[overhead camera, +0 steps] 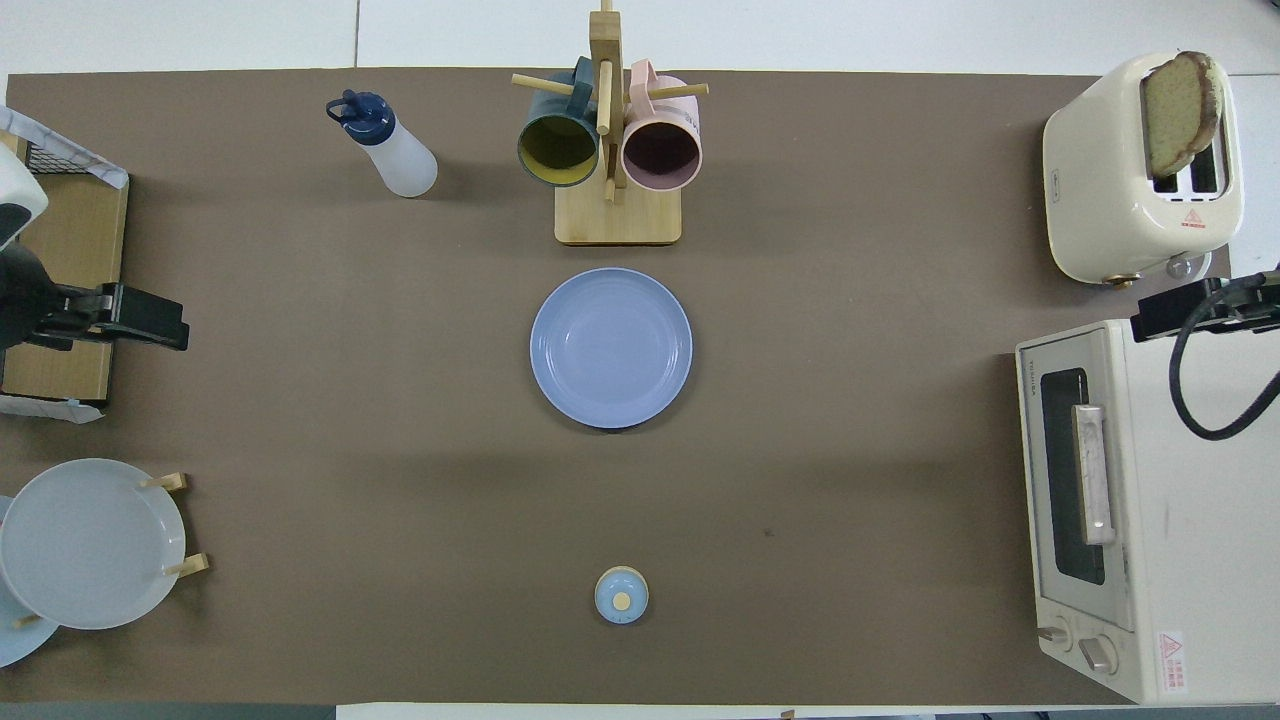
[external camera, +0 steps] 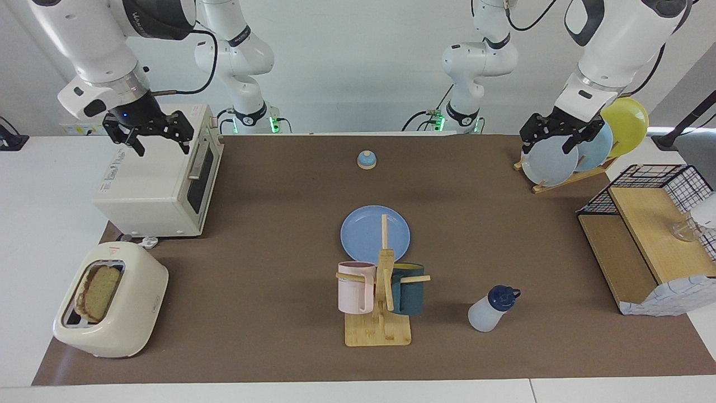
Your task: Put bread on plate and add seasoning
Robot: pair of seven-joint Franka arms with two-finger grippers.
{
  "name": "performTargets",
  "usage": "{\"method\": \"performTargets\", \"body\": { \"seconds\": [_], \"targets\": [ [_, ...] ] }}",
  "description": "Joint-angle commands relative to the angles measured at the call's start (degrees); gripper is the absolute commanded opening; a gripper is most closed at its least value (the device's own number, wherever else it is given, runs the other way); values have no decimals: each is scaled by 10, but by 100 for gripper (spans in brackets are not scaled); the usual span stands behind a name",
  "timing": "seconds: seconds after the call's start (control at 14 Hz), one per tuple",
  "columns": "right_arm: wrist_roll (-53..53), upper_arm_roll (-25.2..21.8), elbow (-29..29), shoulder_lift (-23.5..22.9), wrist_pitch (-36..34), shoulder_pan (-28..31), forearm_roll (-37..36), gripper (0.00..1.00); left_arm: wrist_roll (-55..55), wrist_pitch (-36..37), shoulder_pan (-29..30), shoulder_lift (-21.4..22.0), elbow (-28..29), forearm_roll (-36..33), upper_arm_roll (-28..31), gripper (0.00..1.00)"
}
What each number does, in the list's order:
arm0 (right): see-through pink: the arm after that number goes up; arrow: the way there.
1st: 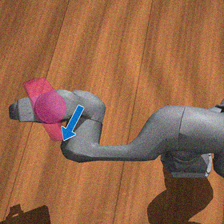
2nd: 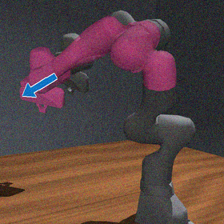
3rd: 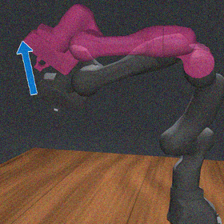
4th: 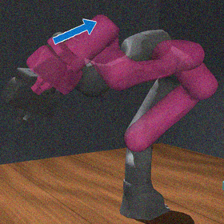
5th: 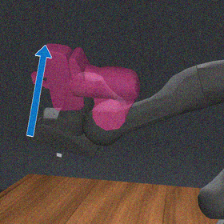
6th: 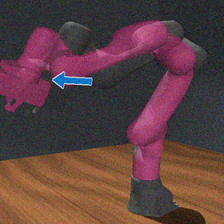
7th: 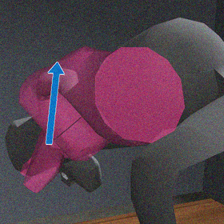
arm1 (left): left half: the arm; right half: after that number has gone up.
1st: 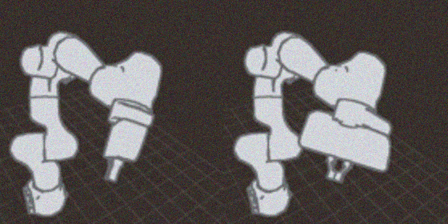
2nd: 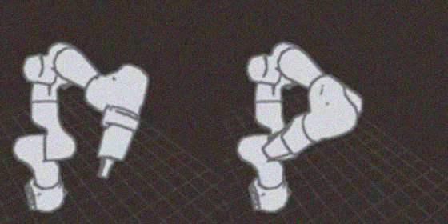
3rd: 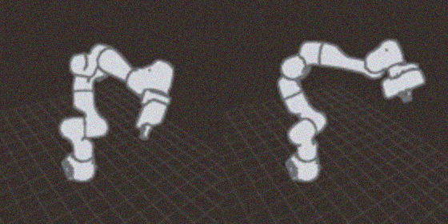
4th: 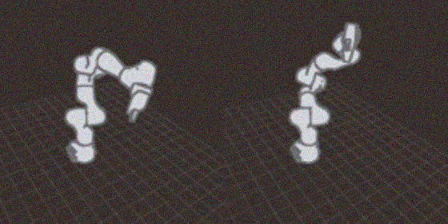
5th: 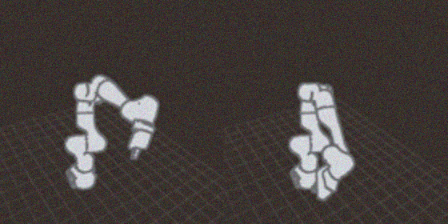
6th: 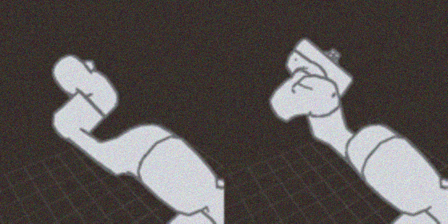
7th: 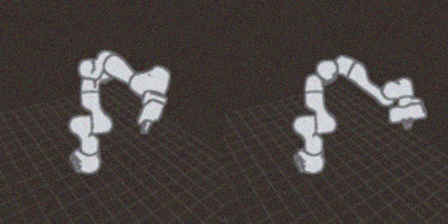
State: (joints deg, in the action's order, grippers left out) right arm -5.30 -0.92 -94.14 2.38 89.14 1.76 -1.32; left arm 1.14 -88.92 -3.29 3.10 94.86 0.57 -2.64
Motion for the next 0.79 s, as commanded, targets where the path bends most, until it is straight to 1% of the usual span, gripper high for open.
{"method": "performTargets", "body": {
  "seconds": [0.0,0.36,0.57,0.72],
  "targets": [
    [0,1,-2,3,9,2,10,100,6,-2,-1,9,5,0,3,100],
    [2,0,-3,6,4,2,12,100,5,-6,5,11,8,0,2,100],
    [-12,1,-9,8,15,-1,11,100,3,-9,2,12,12,0,2,100],
    [-16,2,-22,6,98,3,7,100,4,-3,0,13,12,0,2,100]
  ]
}}
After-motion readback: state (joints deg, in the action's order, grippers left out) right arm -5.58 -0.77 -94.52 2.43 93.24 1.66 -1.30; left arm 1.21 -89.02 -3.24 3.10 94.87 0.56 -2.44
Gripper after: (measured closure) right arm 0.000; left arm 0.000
